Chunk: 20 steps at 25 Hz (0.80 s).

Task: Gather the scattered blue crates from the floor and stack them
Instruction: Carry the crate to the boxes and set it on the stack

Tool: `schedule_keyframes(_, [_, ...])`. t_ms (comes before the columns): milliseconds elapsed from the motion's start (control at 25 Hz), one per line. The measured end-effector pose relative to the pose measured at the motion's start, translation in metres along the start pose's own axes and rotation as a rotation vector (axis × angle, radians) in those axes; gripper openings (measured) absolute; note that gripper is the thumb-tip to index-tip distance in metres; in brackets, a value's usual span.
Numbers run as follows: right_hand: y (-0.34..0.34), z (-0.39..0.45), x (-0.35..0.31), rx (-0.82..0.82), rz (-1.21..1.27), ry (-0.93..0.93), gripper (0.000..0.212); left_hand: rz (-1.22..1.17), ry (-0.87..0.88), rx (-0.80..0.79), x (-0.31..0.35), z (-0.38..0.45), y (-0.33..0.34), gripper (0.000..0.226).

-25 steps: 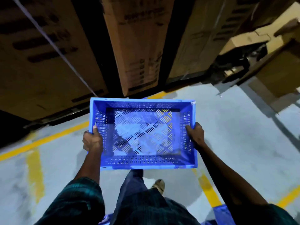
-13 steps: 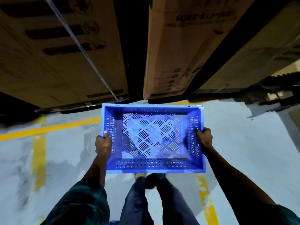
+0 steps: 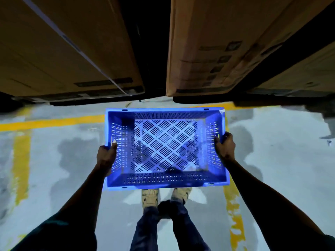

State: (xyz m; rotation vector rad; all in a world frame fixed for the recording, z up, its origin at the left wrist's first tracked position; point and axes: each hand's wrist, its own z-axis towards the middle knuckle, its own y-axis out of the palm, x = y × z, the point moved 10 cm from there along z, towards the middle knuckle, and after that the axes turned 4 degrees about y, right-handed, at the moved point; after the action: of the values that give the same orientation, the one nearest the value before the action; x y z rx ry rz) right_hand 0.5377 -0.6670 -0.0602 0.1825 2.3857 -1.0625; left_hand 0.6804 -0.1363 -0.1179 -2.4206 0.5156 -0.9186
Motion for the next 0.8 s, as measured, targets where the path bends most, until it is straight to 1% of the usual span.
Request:
schedule_keyframes(80, [0.014, 0.018, -0.006, -0.008, -0.020, -0.048, 0.043, 0.028, 0.062, -0.019, 0.027, -0.005, 0.006, 0.078])
schedule_keyframes(120, [0.022, 0.026, -0.010, -0.022, -0.035, -0.082, 0.042, 0.038, 0.068, -0.032, 0.034, -0.006, 0.011, 0.068])
schedule_keyframes(200, [0.037, 0.038, -0.018, -0.066, -0.037, -0.146, 0.050, 0.032, 0.079, -0.040, 0.036, 0.000, 0.019, 0.046])
schedule_keyframes(240, [0.042, 0.042, -0.021, -0.086, -0.034, -0.176, 0.054, 0.022, 0.077, -0.032, 0.032, 0.005, 0.021, 0.041])
schedule_keyframes(320, [0.044, 0.046, -0.026, -0.086, -0.060, -0.225, 0.057, 0.009, 0.091, -0.039, 0.025, 0.011, 0.025, 0.039])
schedule_keyframes(440, [0.041, 0.039, -0.019, -0.065, -0.163, -0.276, 0.060, -0.015, 0.114, -0.143, 0.013, 0.017, 0.031, 0.043])
schedule_keyframes(520, [0.042, 0.031, -0.005, -0.085, -0.258, -0.273, 0.065, 0.011, 0.114, -0.176, 0.004, 0.020, 0.027, 0.045])
schedule_keyframes(600, [0.044, 0.031, 0.007, -0.118, -0.314, -0.205, 0.065, 0.033, 0.087, -0.177, -0.006, 0.021, 0.023, 0.031])
schedule_keyframes(640, [0.044, 0.033, 0.010, -0.126, -0.344, -0.174, 0.064, 0.046, 0.075, -0.167, -0.008, 0.020, 0.020, 0.031])
schedule_keyframes(720, [0.044, 0.036, 0.009, -0.147, -0.395, -0.156, 0.064, 0.051, 0.053, -0.142, -0.007, 0.014, 0.018, 0.040])
schedule_keyframes(800, [0.043, 0.036, 0.007, -0.184, -0.410, -0.153, 0.064, 0.064, 0.061, -0.101, -0.003, 0.006, 0.016, 0.037])
